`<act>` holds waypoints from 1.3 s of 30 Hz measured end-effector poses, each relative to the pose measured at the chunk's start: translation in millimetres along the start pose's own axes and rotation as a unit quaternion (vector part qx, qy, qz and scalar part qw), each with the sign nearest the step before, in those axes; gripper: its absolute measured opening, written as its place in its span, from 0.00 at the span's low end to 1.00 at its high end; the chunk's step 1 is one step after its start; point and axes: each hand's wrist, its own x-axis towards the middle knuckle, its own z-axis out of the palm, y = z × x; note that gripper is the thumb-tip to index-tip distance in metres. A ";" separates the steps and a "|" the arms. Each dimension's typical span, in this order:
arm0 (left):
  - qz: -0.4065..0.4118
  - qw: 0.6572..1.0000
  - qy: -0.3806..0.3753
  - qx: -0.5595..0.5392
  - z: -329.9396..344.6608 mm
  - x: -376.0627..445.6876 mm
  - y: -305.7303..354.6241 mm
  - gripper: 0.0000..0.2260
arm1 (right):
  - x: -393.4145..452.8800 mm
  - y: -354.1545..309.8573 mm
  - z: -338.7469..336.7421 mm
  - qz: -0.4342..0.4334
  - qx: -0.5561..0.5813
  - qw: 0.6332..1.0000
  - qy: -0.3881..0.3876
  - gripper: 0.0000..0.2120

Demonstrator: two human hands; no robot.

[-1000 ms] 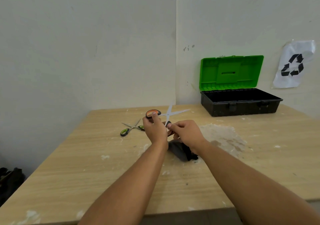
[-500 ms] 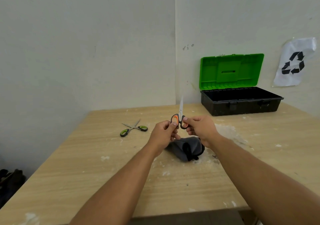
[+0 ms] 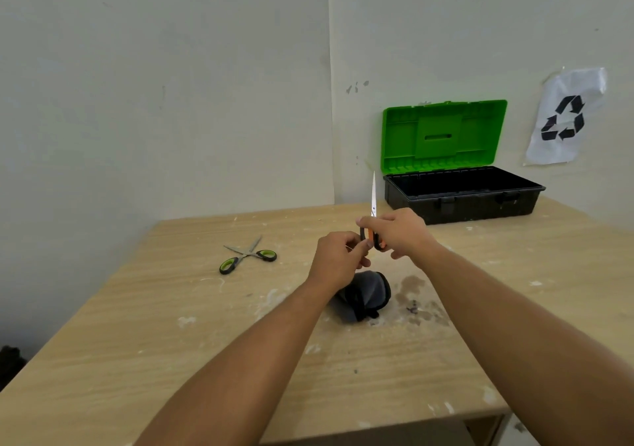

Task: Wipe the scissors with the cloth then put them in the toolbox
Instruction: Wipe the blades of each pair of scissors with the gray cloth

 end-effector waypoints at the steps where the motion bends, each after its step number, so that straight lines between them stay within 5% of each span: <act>1: -0.002 1.000 -0.026 -0.010 2.3 3.8 0.1 0.06 | 3.4 4.0 -4.8 0.013 0.012 1.000 -0.001 0.19; 6: -0.035 0.995 -0.062 0.067 10.6 31.1 -2.1 0.09 | 25.9 31.3 -30.7 0.046 0.050 0.997 0.022 0.17; 10: -0.008 0.965 -0.010 0.260 22.2 60.5 -6.7 0.28 | 53.5 53.6 -60.7 0.061 -0.041 0.996 0.059 0.15; 15: -0.024 0.916 -0.168 0.362 52.3 100.9 -17.2 0.35 | 87.2 69.9 -100.0 0.045 -0.158 0.983 0.082 0.17; 26: -0.066 0.859 -0.248 0.442 118.5 170.4 -47.7 0.53 | 168.8 95.1 -157.8 0.030 -0.271 0.953 0.129 0.16; 39: -0.046 0.856 -0.223 0.464 129.3 170.8 -78.0 0.54 | 272.7 126.3 -165.1 0.069 -0.424 0.901 0.055 0.22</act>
